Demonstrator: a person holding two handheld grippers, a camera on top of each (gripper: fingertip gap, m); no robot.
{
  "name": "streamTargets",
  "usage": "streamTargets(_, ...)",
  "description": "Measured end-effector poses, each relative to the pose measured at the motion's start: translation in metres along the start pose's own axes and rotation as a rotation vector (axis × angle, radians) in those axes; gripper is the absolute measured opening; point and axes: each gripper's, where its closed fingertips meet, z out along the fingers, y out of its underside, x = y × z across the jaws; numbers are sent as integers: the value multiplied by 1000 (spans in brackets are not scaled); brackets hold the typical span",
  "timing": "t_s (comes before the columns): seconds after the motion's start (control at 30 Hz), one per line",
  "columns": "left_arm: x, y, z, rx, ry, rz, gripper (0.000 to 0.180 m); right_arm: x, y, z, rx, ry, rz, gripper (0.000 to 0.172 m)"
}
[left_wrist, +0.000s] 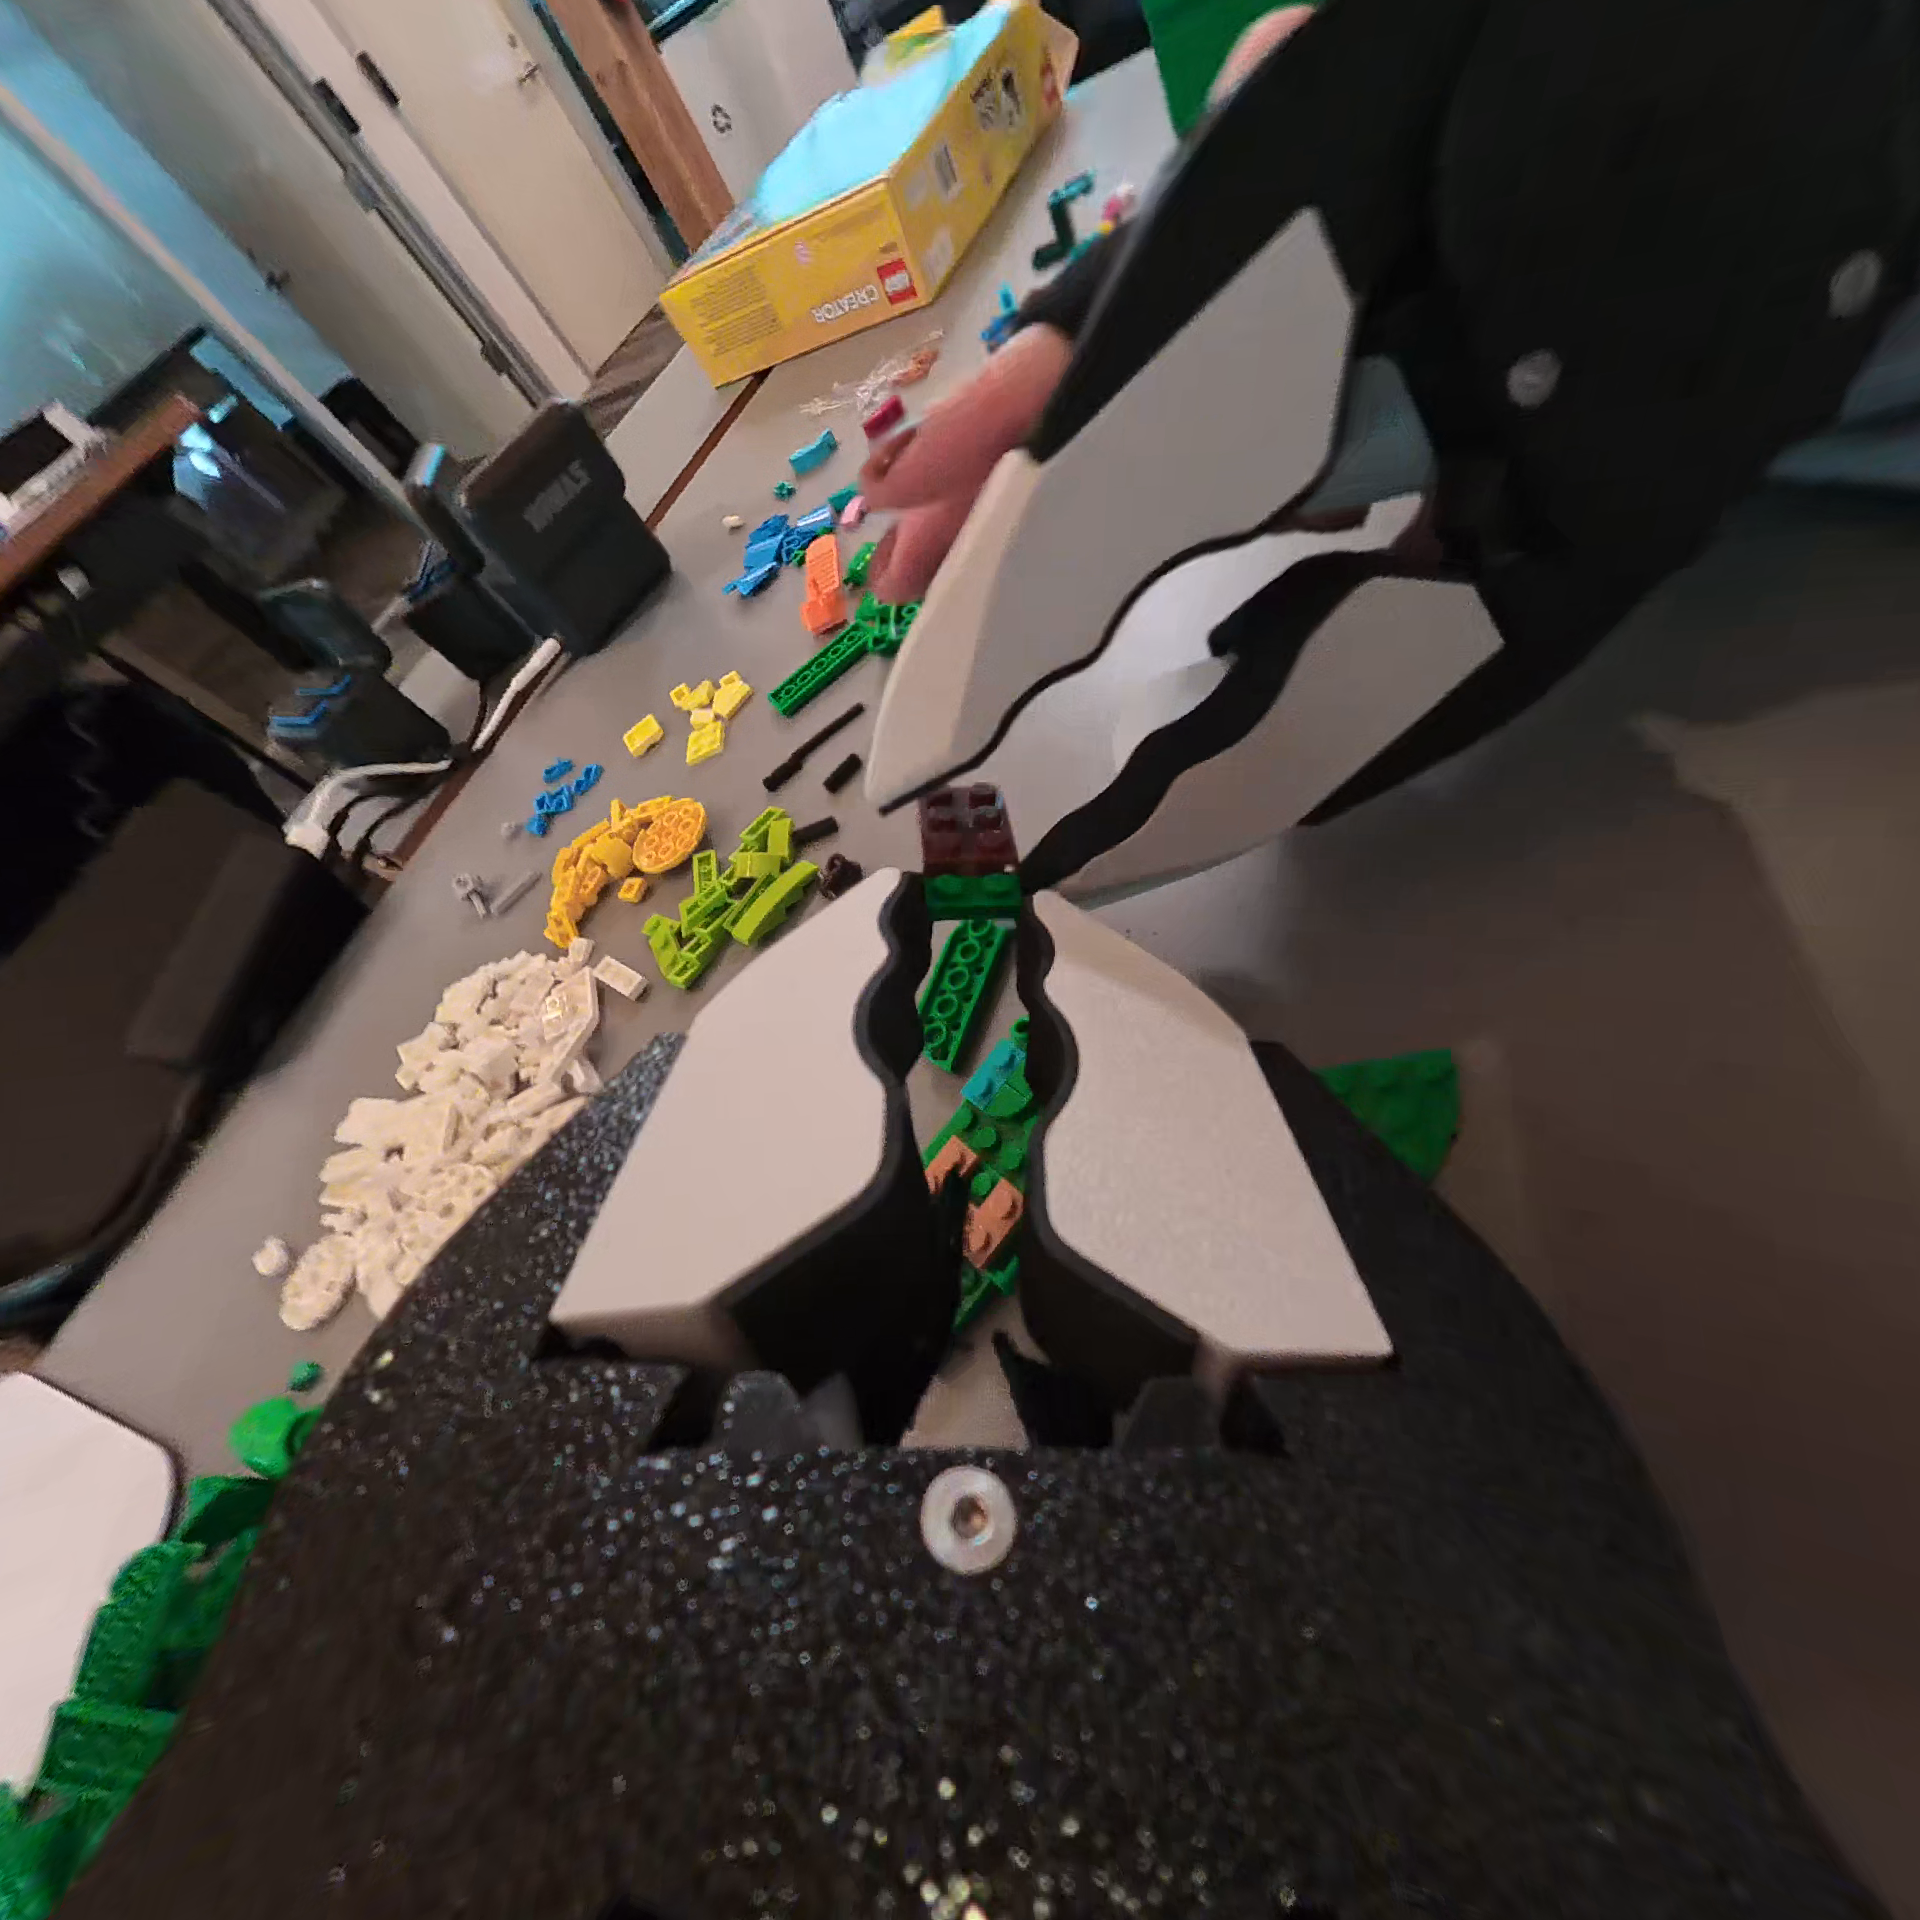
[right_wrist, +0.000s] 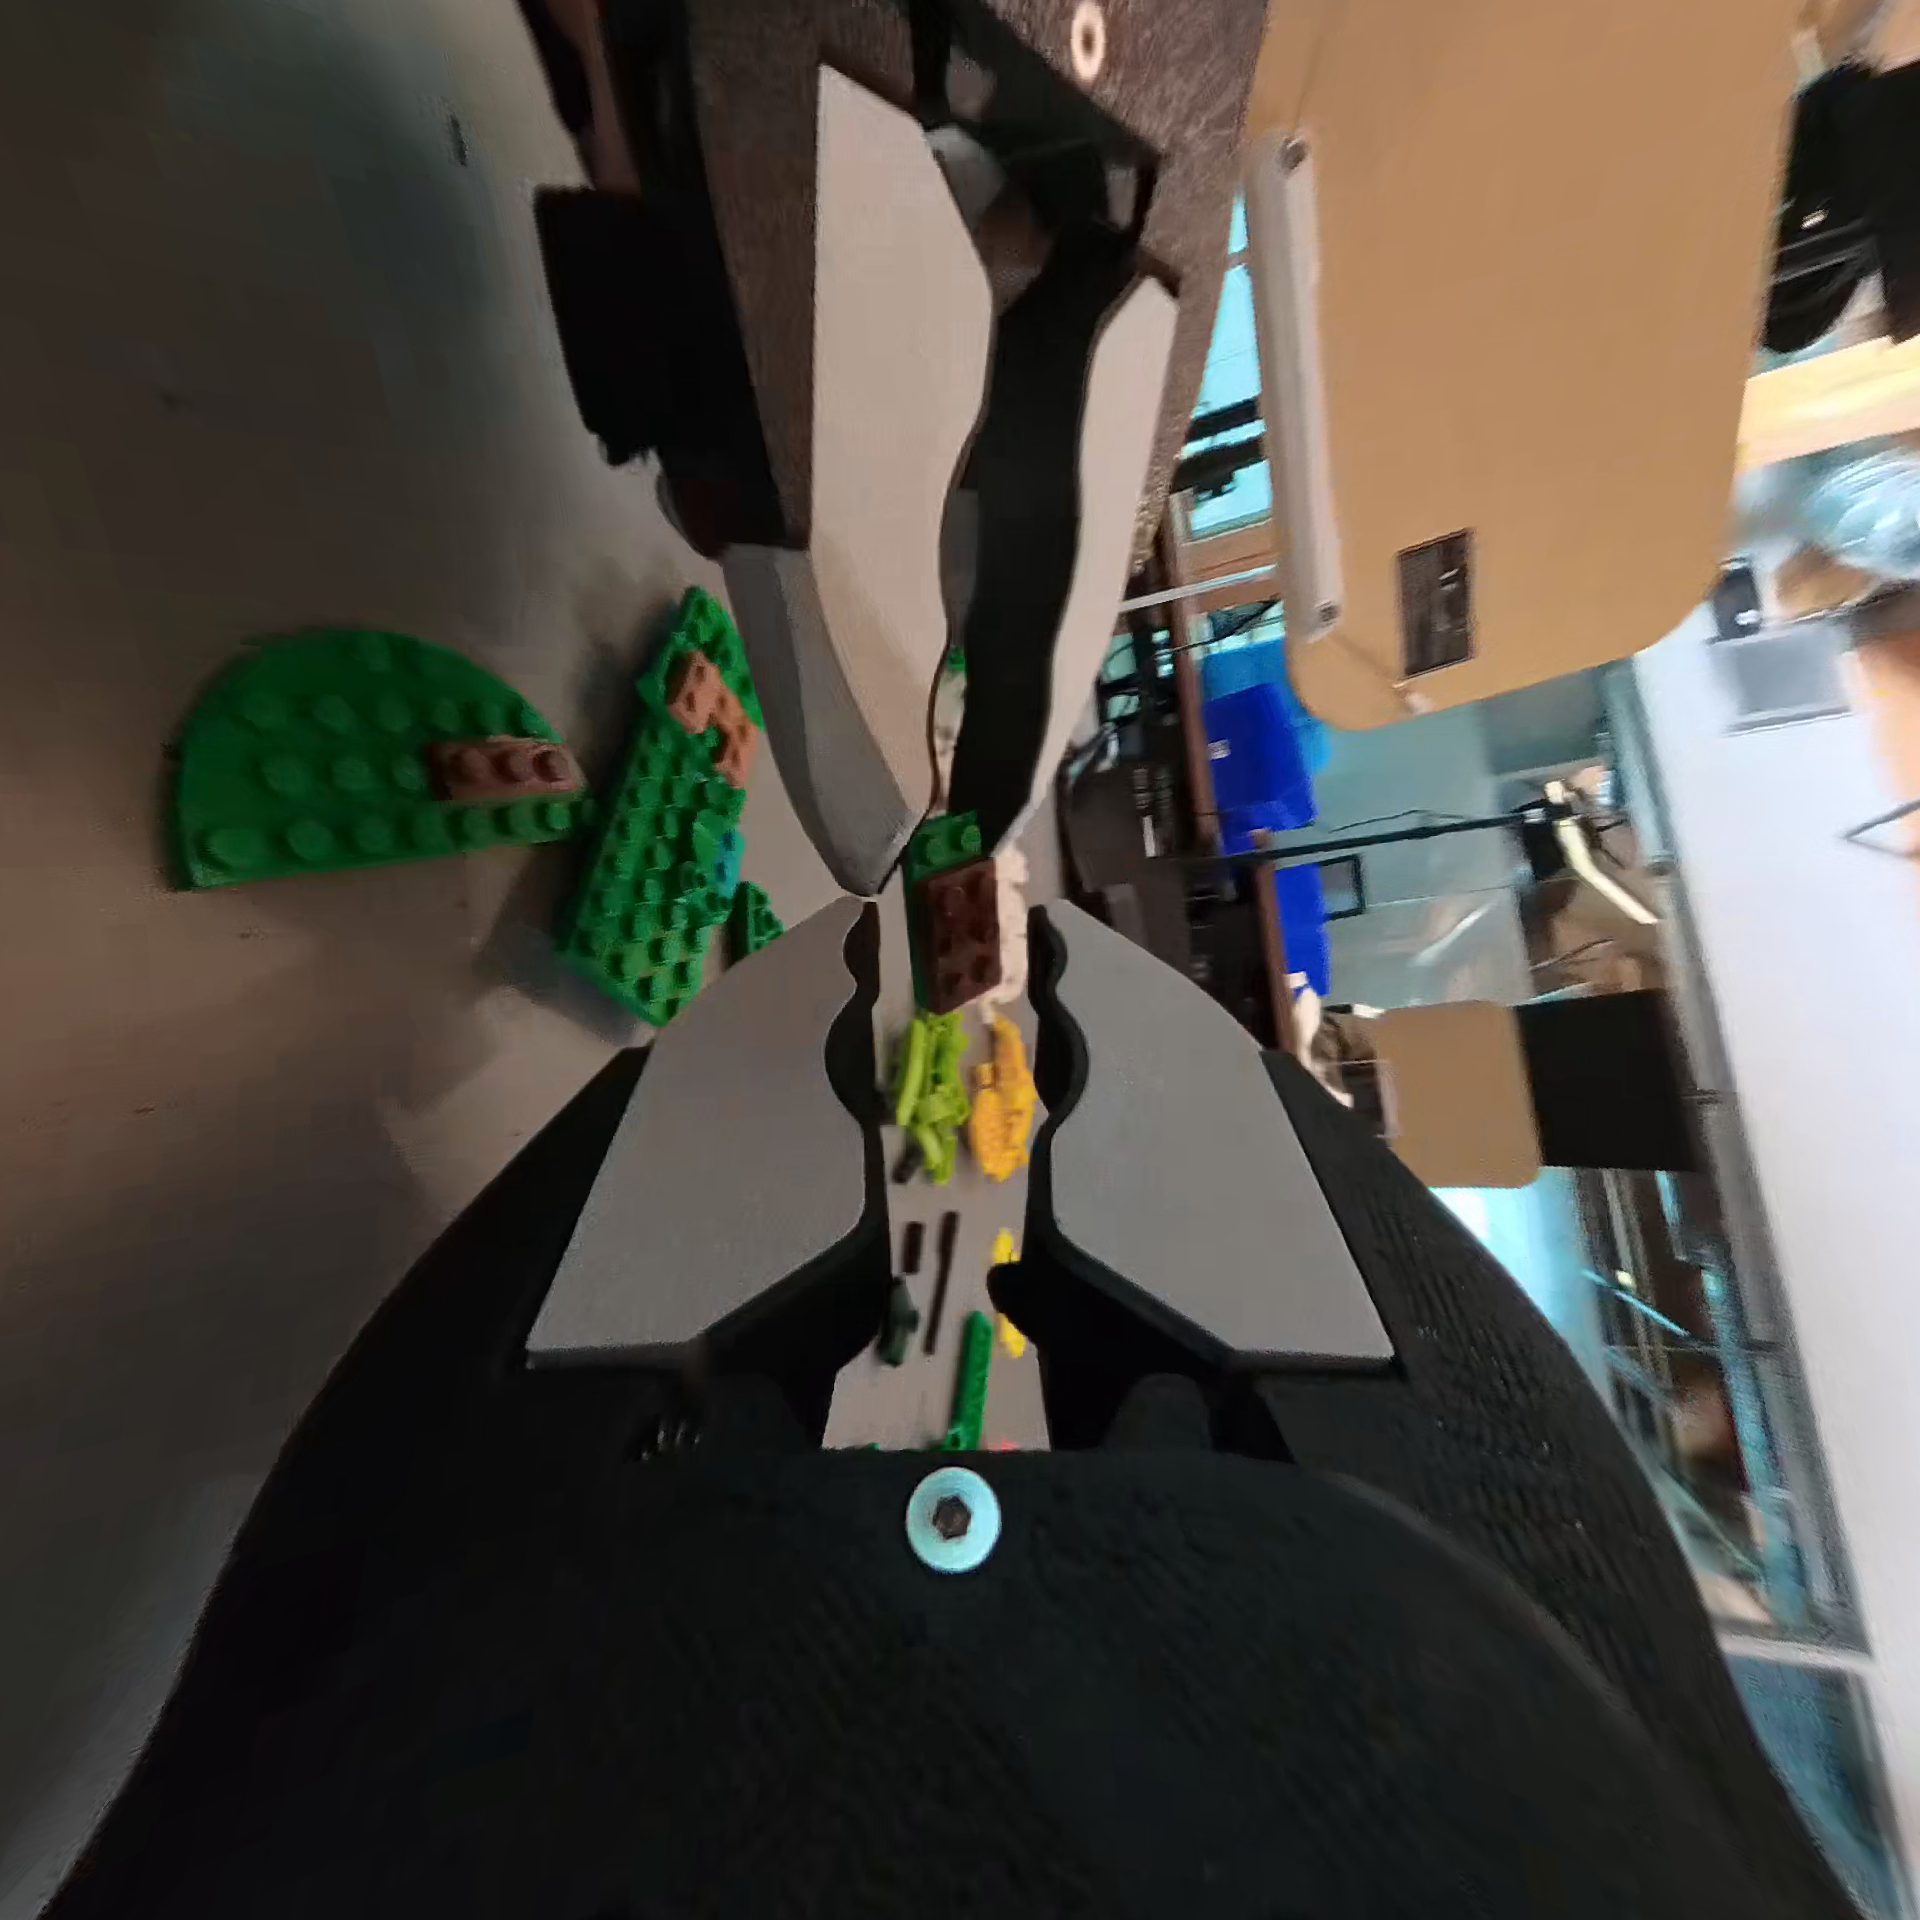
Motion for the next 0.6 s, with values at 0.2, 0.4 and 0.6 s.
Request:
streamTargets(0.2,7,3,4,-6,4,68,16,-10,7,3,-43,-60,7,16)
streamTargets(0.4,7,-7,-1,82,234,-460,18,4,7,4,-50,86,-131,16)
streamTargets(0.6,7,-20,-6,197,374,-729,10,16,-2,1,-24,192,-216,16)
